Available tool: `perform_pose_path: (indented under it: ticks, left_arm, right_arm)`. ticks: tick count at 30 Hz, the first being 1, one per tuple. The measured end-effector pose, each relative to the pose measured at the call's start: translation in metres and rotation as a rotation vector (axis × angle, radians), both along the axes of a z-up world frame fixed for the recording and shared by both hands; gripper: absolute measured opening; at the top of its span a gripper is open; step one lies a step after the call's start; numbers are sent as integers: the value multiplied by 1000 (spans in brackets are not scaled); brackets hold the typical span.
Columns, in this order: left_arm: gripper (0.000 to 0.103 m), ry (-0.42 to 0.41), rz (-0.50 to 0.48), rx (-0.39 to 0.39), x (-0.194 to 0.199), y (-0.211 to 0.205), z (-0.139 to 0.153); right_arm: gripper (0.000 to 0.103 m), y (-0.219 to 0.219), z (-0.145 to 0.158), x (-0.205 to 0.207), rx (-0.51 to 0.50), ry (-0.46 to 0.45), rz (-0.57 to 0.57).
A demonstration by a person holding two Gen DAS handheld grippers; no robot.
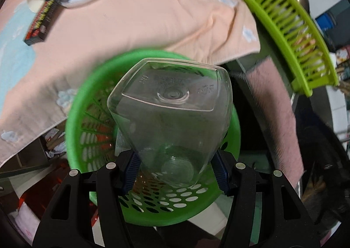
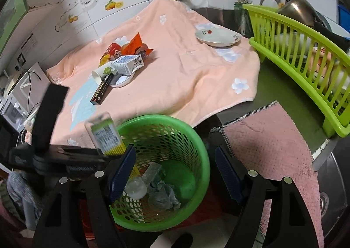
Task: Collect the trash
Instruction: 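Lower the bottle and cup into the green basket with both tools and release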
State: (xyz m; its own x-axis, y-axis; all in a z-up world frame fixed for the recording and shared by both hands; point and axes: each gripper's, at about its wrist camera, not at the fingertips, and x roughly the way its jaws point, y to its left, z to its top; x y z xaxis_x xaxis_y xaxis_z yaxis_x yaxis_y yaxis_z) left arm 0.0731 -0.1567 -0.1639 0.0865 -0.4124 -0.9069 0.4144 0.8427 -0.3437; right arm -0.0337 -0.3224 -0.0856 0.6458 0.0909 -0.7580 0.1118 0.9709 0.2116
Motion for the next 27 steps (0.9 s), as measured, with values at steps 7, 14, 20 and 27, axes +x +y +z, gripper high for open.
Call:
perform_pose_path:
  ticks: [7,14,20,27]
  left_arm:
    - [58,70,-63,58,-8,-14,-27]
    - [61,70,-109,34,-15,-22,-24]
    - [61,52,-93,8,-10,-15,-12]
    - [61,9,-43,-13,0,8,4]
  right_arm:
    - [72,-8,-3,-5,15,1,-23]
    - [72,-13,-2,-7,32,-8,-45]
    - [72,-9,-2,-4,34,-10,-37]
    - [72,-1,0,4,31,-12,-7]
